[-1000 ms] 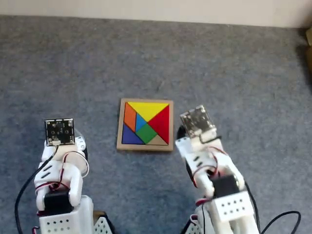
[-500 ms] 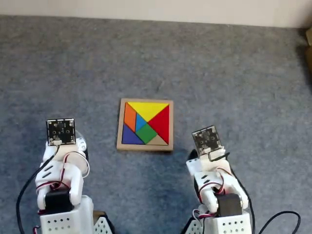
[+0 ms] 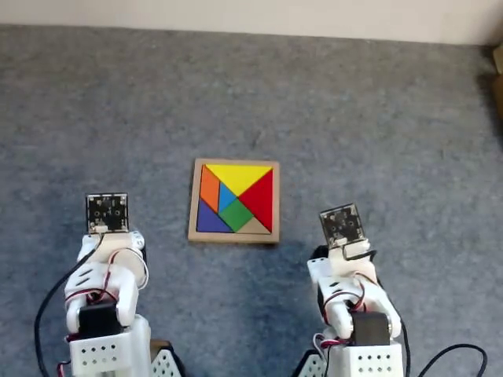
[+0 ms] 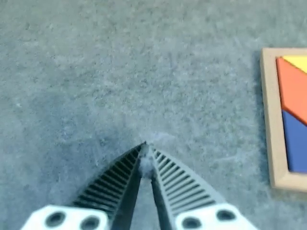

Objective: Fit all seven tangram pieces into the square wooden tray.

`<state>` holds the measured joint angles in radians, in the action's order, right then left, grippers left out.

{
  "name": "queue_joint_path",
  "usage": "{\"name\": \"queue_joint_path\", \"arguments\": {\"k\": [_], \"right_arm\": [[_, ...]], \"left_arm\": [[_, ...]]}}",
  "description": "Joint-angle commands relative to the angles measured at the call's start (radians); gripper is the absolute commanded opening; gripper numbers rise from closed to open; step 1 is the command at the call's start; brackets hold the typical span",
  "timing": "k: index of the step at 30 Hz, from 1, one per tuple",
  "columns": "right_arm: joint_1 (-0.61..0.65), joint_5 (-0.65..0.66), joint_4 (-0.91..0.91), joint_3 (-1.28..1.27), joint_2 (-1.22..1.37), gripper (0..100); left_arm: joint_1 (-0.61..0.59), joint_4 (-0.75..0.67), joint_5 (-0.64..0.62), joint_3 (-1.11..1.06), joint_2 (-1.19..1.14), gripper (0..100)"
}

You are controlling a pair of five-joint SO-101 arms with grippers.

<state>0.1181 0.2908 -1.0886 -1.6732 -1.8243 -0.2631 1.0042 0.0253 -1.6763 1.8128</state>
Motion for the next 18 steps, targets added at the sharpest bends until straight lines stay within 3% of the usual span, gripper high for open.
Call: {"name": "queue_joint_path", "arguments": {"k": [1, 6, 11, 18], "right_arm": [[-0.038, 0.006, 0.015, -0.147, -0.01, 0.5], [-0.082, 0.009, -0.005, -0.147, -0.008, 0.5], [-0.116, 0.011, -0.177, -0.147, -0.013, 0.5], [-0.113, 0.011, -0.17, -0.147, -0.01, 0.5]], "left_arm": [[0.019, 0.083, 0.009, -0.021, -0.004, 0], [0.019, 0.193, 0.009, -0.021, 0.001, 0], [0.018, 0.324, 0.005, -0.021, 0.001, 0], [0.013, 0.336, 0.005, -0.021, 0.001, 0]]}}
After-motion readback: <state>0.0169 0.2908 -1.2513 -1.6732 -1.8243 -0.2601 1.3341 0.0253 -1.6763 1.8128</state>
